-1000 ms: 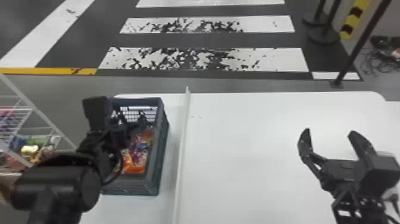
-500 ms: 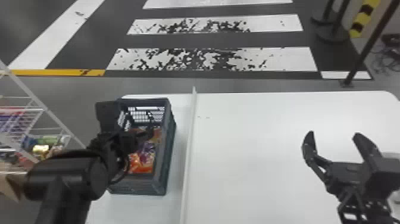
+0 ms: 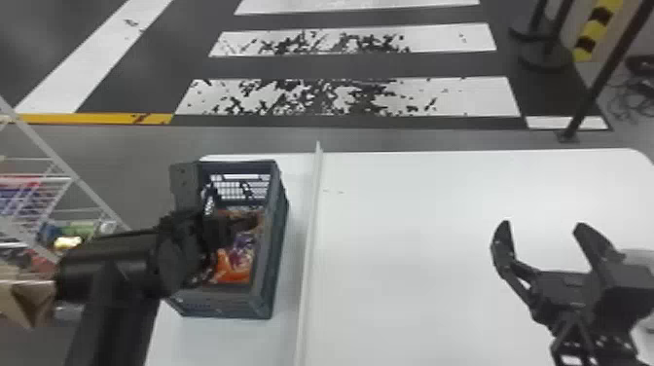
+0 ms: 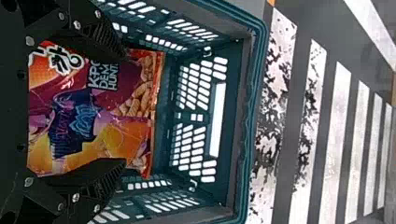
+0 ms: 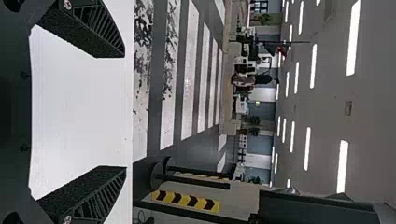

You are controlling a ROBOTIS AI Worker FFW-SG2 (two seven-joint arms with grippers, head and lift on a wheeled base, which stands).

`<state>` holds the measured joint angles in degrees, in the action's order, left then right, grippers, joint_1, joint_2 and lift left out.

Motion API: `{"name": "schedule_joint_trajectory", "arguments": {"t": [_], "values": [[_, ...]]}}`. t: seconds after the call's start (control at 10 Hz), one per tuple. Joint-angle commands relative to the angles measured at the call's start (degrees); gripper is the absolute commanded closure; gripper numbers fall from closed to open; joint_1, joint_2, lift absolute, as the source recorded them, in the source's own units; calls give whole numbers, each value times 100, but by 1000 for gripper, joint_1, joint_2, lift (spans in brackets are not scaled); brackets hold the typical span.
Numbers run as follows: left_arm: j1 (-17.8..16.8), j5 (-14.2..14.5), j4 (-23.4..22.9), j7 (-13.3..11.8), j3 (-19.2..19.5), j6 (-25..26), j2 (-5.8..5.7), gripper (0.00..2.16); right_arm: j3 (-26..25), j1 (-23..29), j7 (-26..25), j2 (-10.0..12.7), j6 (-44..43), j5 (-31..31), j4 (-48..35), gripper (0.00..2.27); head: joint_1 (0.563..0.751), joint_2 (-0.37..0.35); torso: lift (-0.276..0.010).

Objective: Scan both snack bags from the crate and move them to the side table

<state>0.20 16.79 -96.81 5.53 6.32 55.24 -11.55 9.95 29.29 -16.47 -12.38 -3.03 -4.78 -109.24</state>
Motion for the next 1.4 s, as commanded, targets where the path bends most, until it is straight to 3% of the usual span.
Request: {"name": "schedule_joint_trajectory", "arguments": {"t": [0.0, 0.5, 0.8, 0.9, 1.0, 1.3], "values": [[-213, -79, 355, -34, -34, 97, 47, 272, 60, -2, -6, -1, 0, 29, -1, 63, 695, 138, -29], [-486, -220, 1138, -271, -69, 44, 109, 272, 192, -11, -6, -10, 70, 73, 8, 63, 695, 151, -29], [-530, -272, 1366, -333, -69, -9, 117, 917, 227, -29, -15, -10, 70, 73, 17, 63, 695, 155, -29], [-521, -272, 1419, -333, -60, -26, 117, 1399, 236, -29, -15, -10, 70, 73, 17, 63, 695, 157, -29], [-459, -264, 1340, -342, -43, -26, 117, 1740, 236, -38, -15, -10, 70, 73, 25, 63, 695, 158, -29], [-222, -255, 856, -227, 1, -9, 117, 1740, 254, -20, -15, -18, 70, 56, 25, 63, 695, 166, -29]]}}
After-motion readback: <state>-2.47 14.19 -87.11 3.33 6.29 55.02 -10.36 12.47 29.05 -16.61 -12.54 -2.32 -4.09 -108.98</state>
